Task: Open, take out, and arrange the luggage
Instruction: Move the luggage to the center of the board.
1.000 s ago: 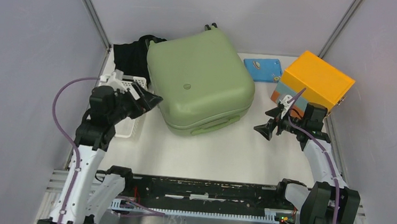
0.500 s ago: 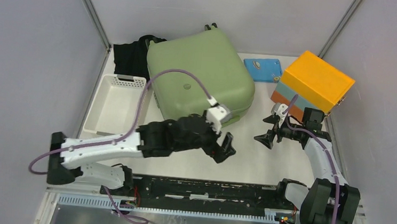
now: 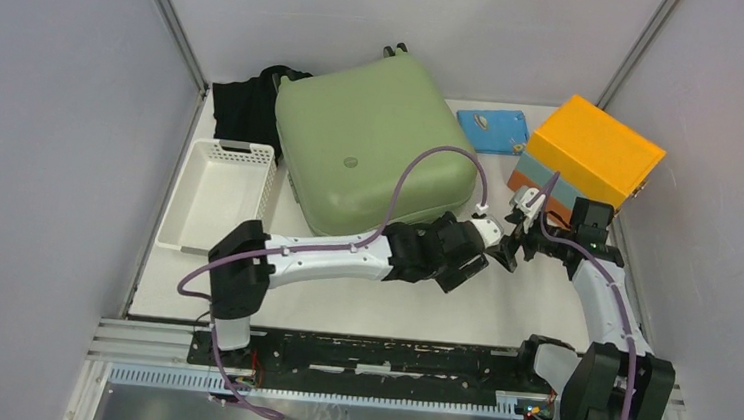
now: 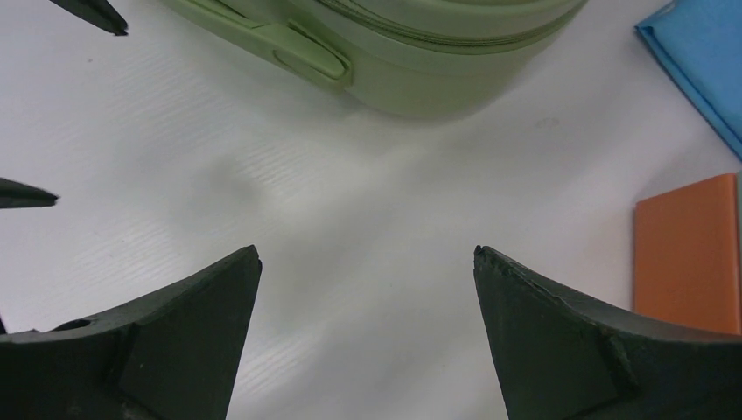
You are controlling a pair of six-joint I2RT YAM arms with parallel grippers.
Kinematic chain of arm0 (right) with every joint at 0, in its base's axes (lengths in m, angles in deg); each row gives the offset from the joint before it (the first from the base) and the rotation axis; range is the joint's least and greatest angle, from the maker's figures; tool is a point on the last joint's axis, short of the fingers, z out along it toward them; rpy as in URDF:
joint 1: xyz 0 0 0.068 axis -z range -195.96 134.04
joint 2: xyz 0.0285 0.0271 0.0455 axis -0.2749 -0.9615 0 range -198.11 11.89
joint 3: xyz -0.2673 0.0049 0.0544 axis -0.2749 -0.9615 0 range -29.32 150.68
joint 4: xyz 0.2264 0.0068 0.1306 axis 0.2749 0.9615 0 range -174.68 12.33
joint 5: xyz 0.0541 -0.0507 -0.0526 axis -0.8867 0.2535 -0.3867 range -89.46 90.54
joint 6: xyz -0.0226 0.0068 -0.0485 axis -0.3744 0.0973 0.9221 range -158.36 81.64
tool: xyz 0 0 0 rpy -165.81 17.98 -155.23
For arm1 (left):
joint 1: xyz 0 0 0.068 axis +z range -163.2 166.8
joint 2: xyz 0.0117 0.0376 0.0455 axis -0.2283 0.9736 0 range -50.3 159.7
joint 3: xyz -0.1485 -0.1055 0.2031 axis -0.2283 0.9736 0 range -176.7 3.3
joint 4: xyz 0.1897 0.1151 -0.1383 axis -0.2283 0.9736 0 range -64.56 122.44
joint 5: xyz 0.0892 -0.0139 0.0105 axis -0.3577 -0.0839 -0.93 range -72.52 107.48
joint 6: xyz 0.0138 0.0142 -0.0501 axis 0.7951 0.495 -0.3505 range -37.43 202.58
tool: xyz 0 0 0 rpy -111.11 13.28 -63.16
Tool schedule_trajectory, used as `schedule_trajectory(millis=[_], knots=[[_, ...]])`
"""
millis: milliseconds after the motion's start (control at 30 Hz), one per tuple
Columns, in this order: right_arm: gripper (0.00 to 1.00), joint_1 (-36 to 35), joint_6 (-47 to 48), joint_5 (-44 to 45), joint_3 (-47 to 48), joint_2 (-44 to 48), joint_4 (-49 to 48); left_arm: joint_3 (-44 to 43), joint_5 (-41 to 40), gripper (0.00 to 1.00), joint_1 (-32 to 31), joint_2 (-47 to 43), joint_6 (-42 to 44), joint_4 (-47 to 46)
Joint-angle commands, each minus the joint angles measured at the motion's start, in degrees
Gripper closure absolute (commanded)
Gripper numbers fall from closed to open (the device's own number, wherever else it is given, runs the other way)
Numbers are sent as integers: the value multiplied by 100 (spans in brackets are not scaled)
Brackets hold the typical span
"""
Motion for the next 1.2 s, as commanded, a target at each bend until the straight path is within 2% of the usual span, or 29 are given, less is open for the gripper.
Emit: schedule_trajectory(millis=[0, 367, 500, 700, 1167], knots=[[2, 22, -438, 309, -106, 274, -680, -435, -287, 20, 216, 396, 424, 389], [2, 23, -387, 258, -194, 211, -695, -743, -882, 28, 393, 594, 539, 700], [2, 25, -263, 270, -203, 205, -644, -563, -1131, 30, 463, 525, 874, 628], [2, 249, -131, 125, -299, 269, -656, -487, -1025, 42, 738, 610, 1258, 517], [2, 313, -159, -95, -137, 77, -468, -680, -891, 61, 741, 1400, 1471, 514]])
